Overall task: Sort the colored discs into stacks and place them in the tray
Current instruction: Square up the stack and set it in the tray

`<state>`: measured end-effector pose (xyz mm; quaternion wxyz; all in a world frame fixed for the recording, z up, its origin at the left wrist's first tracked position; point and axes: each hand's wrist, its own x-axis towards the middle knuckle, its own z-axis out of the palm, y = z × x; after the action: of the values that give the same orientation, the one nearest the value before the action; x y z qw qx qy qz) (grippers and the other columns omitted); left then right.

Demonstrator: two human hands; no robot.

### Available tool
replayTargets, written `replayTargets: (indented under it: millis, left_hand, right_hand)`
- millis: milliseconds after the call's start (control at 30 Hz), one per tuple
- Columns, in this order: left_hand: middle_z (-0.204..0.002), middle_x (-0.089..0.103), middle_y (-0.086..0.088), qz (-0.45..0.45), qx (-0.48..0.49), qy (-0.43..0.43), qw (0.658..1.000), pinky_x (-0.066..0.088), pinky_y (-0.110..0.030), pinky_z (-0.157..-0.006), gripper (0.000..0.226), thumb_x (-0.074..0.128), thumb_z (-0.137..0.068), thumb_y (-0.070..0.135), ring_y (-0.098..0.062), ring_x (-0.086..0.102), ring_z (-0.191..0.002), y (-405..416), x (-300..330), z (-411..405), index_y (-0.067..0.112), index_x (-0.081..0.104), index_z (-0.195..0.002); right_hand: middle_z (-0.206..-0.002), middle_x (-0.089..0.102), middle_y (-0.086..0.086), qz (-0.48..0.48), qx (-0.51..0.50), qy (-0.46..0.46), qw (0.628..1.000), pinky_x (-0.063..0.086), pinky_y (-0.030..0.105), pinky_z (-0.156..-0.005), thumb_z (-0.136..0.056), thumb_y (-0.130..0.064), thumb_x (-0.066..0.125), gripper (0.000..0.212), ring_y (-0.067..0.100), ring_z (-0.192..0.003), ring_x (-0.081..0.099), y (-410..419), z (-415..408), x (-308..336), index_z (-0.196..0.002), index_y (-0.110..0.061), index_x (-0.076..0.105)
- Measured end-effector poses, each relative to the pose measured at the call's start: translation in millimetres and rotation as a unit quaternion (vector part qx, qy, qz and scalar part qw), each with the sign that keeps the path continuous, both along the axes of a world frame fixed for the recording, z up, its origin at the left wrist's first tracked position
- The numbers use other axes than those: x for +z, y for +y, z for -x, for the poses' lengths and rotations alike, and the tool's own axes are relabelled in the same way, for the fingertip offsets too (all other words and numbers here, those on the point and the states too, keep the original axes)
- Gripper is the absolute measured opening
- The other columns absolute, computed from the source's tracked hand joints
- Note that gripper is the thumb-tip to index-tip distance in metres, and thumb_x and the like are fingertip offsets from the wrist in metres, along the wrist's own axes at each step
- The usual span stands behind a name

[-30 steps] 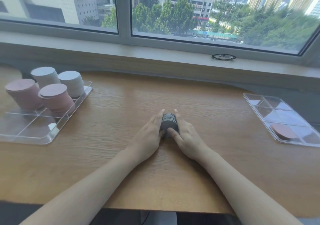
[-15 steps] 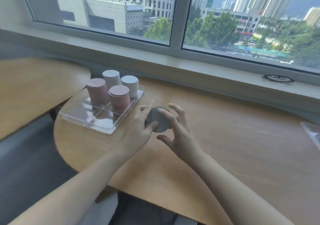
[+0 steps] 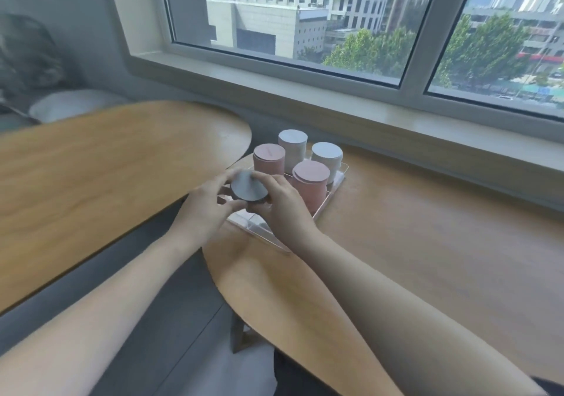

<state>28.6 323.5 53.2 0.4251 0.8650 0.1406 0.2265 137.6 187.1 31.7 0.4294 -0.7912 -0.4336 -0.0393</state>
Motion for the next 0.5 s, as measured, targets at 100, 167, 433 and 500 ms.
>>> replayTargets:
  millis: [100,167,433,500]
  left_hand:
    - [-0.108,0.064,0.011,-0.056,0.026,0.025,0.998,0.038,-0.012,-0.075,0.053,0.075,-0.085,0.018,-0.01,0.056,-0.09,14,-7,-6,0.035,0.059,-0.132]
    - [-0.111,0.063,0.004,-0.109,0.023,0.053,0.992,0.034,-0.018,-0.082,0.044,0.07,-0.089,0.025,-0.016,0.053,-0.101,19,-14,-9,0.029,0.06,-0.132]
    - [-0.155,0.039,0.005,-0.256,0.025,0.108,0.96,0.024,-0.044,-0.112,0.074,0.025,-0.083,0.074,-0.02,0.031,-0.141,26,-36,-2,0.037,0.056,-0.138]
    - [-0.151,0.044,0.003,-0.262,0.026,0.072,0.962,0.028,-0.045,-0.11,0.068,0.033,-0.086,0.071,-0.022,0.035,-0.139,14,-28,3,0.033,0.058,-0.137]
  right_hand:
    - [-0.124,0.055,0.008,0.073,0.0,-0.013,0.997,0.046,0.037,-0.09,-0.085,-0.027,0.075,0.063,0.025,-0.11,0.056,18,-9,-6,-0.142,-0.023,0.047]
    - [-0.12,0.053,0.009,0.132,0.005,-0.041,0.99,0.046,0.044,-0.091,-0.088,-0.035,0.068,0.058,0.028,-0.113,0.052,23,-14,-12,-0.14,-0.023,0.045]
    - [-0.155,0.032,0.003,0.196,0.006,-0.105,0.975,0.028,0.038,-0.117,-0.095,-0.063,0.043,0.07,0.021,-0.143,0.022,9,-10,-16,-0.151,-0.022,0.036]
    - [-0.151,0.039,0.002,0.157,-0.002,-0.116,0.981,0.027,0.035,-0.116,-0.096,-0.061,0.044,0.069,0.019,-0.141,0.028,-6,-2,-5,-0.152,-0.021,0.037]
